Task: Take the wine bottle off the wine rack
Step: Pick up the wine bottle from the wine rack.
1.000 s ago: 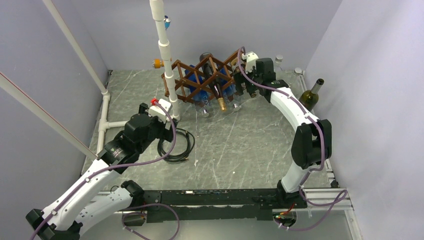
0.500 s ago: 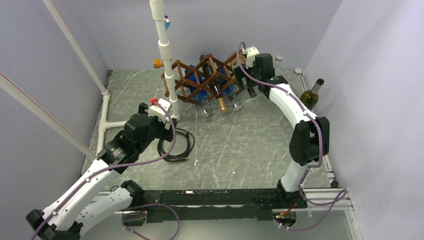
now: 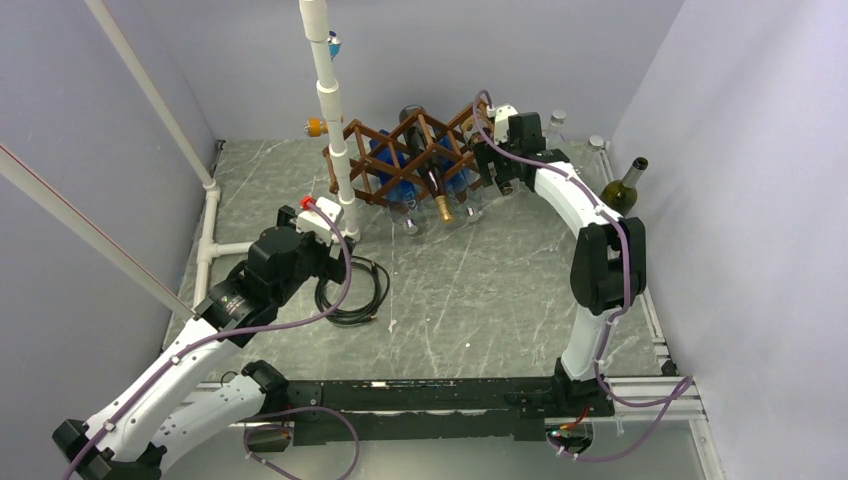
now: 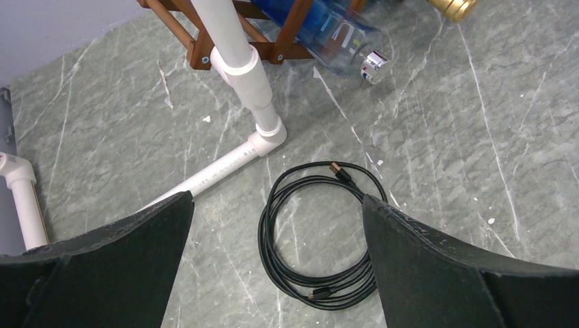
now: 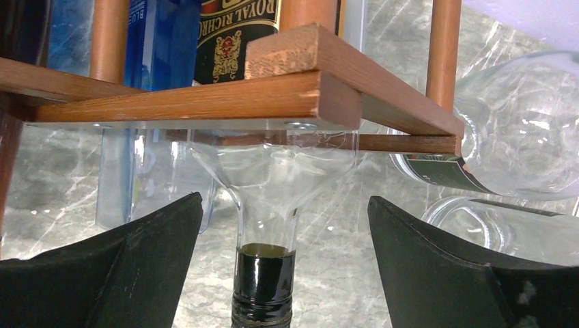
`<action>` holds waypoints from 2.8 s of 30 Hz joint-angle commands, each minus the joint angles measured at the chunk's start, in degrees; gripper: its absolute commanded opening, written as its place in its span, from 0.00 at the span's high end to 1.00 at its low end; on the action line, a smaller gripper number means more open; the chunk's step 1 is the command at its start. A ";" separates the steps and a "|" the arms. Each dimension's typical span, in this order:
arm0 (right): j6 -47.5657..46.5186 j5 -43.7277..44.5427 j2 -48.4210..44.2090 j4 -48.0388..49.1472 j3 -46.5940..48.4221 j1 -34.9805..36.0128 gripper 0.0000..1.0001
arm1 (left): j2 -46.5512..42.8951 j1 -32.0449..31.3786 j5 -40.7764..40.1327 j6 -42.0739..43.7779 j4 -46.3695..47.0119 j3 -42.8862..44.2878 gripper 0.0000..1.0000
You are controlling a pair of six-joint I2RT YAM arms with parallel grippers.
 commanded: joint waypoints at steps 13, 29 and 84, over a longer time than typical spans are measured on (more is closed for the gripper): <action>0.58 0.49 4.70 -0.28 5.14 -0.81 0.28 | -0.55 0.86 1.32 -0.40 0.30 0.03 0.01; 1.34 -1.07 6.58 0.08 5.77 -0.84 0.36 | -0.68 1.35 1.74 -0.44 0.28 -0.02 0.01; 6.84 -9.79 -8.15 7.22 -8.53 -3.68 1.00 | -1.13 2.01 2.47 -0.43 0.31 -0.02 0.01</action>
